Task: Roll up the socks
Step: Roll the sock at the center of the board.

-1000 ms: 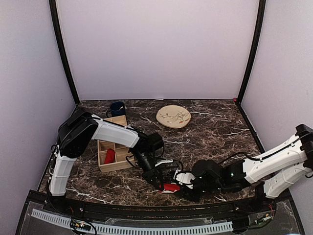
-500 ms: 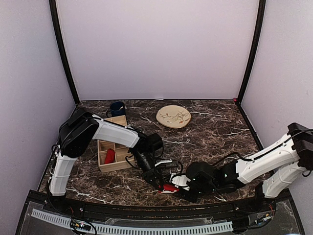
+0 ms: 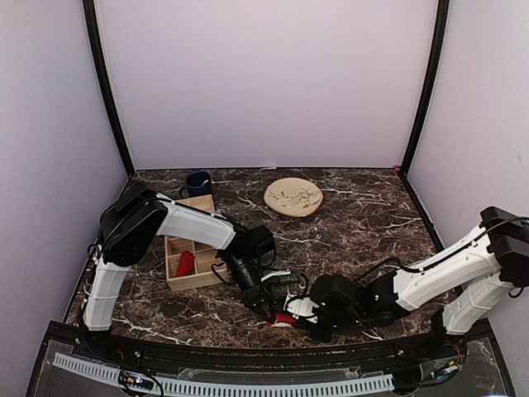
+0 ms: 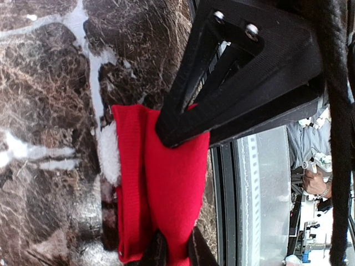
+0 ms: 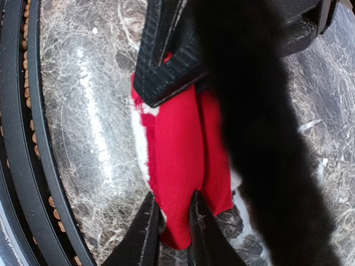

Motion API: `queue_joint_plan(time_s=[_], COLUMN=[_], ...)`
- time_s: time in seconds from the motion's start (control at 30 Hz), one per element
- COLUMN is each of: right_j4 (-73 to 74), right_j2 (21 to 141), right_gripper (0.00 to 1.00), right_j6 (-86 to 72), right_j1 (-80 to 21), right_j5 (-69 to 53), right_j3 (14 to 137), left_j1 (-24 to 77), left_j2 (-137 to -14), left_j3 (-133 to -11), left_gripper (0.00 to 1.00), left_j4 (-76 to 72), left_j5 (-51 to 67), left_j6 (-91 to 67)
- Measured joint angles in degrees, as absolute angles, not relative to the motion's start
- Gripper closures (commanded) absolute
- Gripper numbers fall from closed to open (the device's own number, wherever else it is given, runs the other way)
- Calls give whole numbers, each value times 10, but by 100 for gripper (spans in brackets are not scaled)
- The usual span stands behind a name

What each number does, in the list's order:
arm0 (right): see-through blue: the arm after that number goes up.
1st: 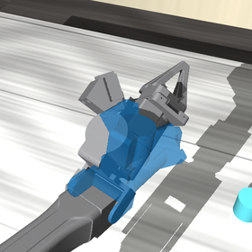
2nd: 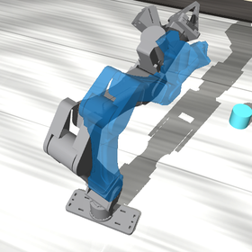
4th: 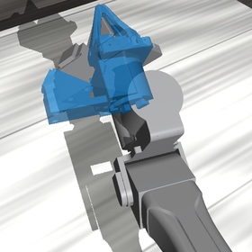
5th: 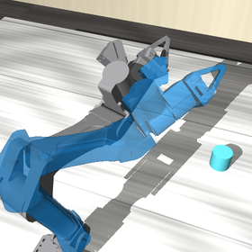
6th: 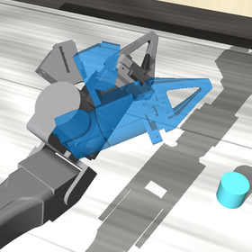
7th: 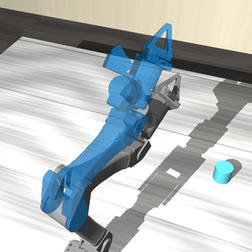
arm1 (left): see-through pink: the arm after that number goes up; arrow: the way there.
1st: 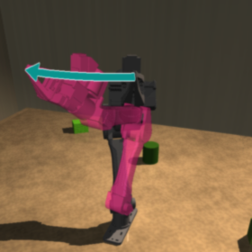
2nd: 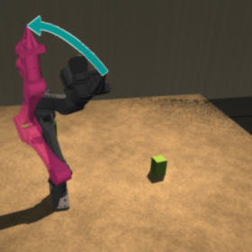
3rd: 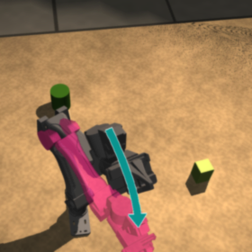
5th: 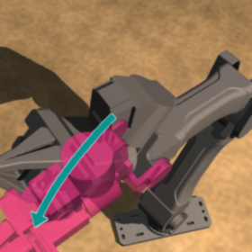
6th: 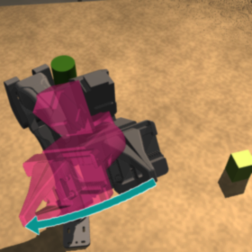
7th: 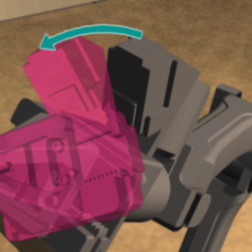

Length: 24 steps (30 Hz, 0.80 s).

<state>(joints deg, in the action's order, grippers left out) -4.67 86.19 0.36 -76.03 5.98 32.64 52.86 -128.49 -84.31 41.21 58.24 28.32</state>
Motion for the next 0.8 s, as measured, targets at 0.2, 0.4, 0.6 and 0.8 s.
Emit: queue_joint_plan(time_s=[0.2, 0.4, 0.6, 0.8], right_j4=[-45, -41, -43, -46], right_j2=[866, 872, 874, 876], right_gripper=[94, 95, 95, 95], right_j6=[3, -1, -11, -22], right_j1=[-760, -760, -759, -756], right_j5=[56, 49, 42, 36], right_j3=[332, 339, 339, 339], left_j1=[527, 525, 525, 525], left_j2=[-1285, -1285, -1267, -1252], left_j3=[-843, -842, -821, -809], left_gripper=[78, 73, 67, 64], left_j4=[418, 416, 388, 368], left_j5=[582, 579, 569, 551], left_j6=[281, 269, 241, 219])
